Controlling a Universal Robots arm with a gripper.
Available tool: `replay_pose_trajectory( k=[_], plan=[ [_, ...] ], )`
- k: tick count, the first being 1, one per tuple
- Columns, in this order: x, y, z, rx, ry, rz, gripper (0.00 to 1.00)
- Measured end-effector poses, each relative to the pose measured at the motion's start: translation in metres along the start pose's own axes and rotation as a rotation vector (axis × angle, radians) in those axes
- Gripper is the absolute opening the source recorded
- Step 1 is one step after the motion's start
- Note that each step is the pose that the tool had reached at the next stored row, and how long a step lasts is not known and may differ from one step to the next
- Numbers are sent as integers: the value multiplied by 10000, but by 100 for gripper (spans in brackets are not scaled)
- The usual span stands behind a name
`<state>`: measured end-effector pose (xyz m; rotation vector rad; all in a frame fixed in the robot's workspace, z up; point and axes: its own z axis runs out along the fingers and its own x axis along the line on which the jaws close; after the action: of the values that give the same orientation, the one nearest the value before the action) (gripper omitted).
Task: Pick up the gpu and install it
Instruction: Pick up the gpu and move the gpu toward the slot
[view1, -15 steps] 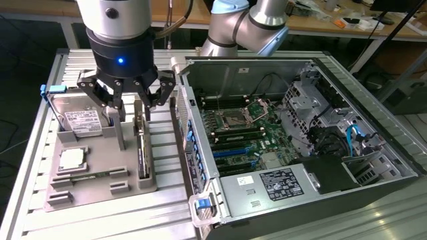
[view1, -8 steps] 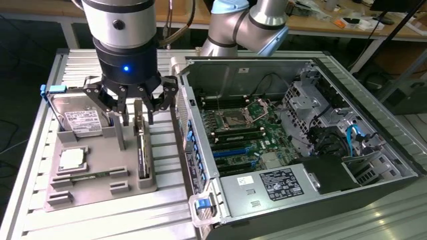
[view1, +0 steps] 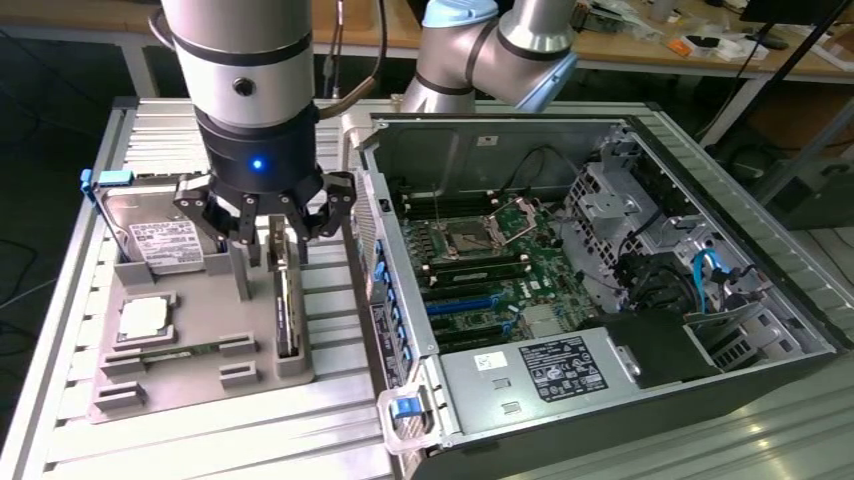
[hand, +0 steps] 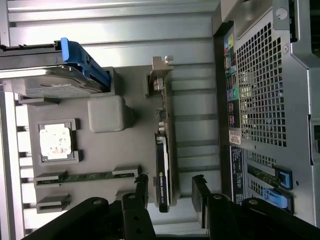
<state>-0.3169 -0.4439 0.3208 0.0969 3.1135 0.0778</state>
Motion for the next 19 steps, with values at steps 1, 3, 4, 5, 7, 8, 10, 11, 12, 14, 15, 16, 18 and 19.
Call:
replay_pose_trajectory(
  k=[1,3,4,5,7,8,10,11,12,14,15,16,18,19],
  plan=[
    [0,-3,16,0,1,-4,48],
    [1,-6,53,-4,10,-184,48],
    [1,-7,72,-9,18,-357,48],
    [2,-8,89,-12,26,-519,48],
    [3,-10,126,-20,42,-832,48],
    [3,-11,144,-23,49,-961,48],
    [3,-13,180,-27,59,-1157,48],
    [3,-15,198,-28,61,-1193,48],
    [4,-16,216,-29,62,-1212,48],
    [5,-18,254,-29,64,-1246,48],
    [5,-19,271,-30,64,-1263,48],
    [6,-20,290,-30,66,-1283,48],
    [6,-22,326,-32,67,-1320,48],
    [7,-23,344,-32,68,-1338,48]
  ],
)
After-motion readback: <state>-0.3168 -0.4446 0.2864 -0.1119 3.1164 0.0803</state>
